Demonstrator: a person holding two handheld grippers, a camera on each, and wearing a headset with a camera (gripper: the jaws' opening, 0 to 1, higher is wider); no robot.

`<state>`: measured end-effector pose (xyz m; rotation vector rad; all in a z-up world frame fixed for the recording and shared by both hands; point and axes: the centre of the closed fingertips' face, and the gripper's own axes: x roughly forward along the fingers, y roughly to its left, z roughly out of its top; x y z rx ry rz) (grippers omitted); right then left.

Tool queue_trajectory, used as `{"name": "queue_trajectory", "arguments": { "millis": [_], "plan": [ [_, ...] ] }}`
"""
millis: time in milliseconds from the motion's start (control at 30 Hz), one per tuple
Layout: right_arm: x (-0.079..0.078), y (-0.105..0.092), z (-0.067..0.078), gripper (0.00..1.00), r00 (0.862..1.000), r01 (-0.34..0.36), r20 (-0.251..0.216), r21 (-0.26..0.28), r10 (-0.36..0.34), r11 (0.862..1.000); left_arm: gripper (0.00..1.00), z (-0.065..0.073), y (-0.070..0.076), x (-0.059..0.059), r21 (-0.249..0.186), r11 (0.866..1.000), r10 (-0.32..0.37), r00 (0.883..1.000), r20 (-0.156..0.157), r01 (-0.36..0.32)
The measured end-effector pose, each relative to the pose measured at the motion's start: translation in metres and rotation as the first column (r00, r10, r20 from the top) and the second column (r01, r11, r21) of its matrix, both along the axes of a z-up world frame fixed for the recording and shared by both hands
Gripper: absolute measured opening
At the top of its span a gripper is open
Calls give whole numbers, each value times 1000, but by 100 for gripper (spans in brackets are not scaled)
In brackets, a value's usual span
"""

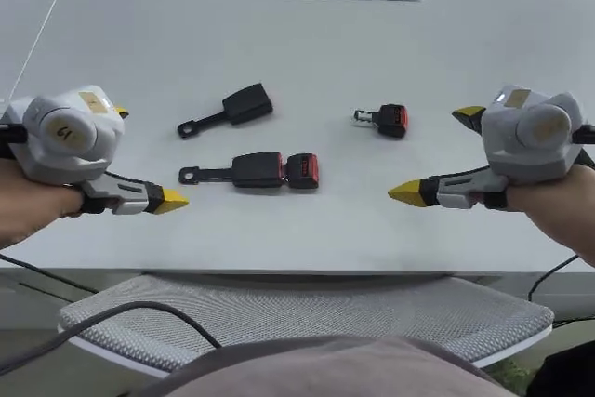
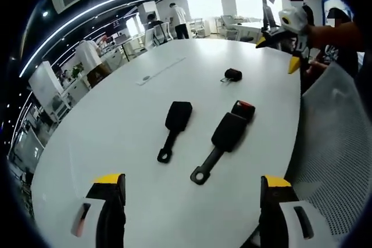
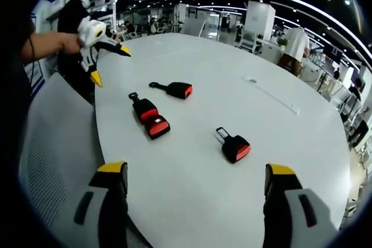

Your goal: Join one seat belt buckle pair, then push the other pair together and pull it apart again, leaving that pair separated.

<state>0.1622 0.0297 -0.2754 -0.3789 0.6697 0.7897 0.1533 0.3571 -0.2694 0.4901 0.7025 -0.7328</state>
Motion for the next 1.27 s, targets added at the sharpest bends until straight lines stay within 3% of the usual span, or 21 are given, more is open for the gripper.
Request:
{"name": "queue_trajectory", "arguments": {
  "millis": [233,533,833,967,1133,1200,1267],
  "plan": [
    [-5,3,-3,100,1000,22,-7,20,-22,1000,100,4,8,-7,-28,999,47,999,6,-46],
    [-9,7,-5,100,1000,31,-7,30,-30,999,100,5,7,-4,-47,996,81,996,21,-80],
    [-12,11,-8,100,999,36,-6,17,-36,999,100,-5,-1,-9,-35,998,54,999,-1,-54],
    [-12,15,-8,100,1000,31,4,11,-31,999,100,-8,0,-12,-1,1000,21,1000,4,-21],
    [-6,14,-6,100,999,52,10,18,-52,999,100,-6,0,-12,-40,998,50,999,-11,-50],
    [-2,10,-4,100,998,45,36,-22,-45,999,100,-6,-1,-13,-46,998,46,999,-16,-47],
    [1,11,-1,100,998,57,40,-7,-56,998,100,-4,-3,-13,-46,998,40,999,-12,-41]
  ]
}}
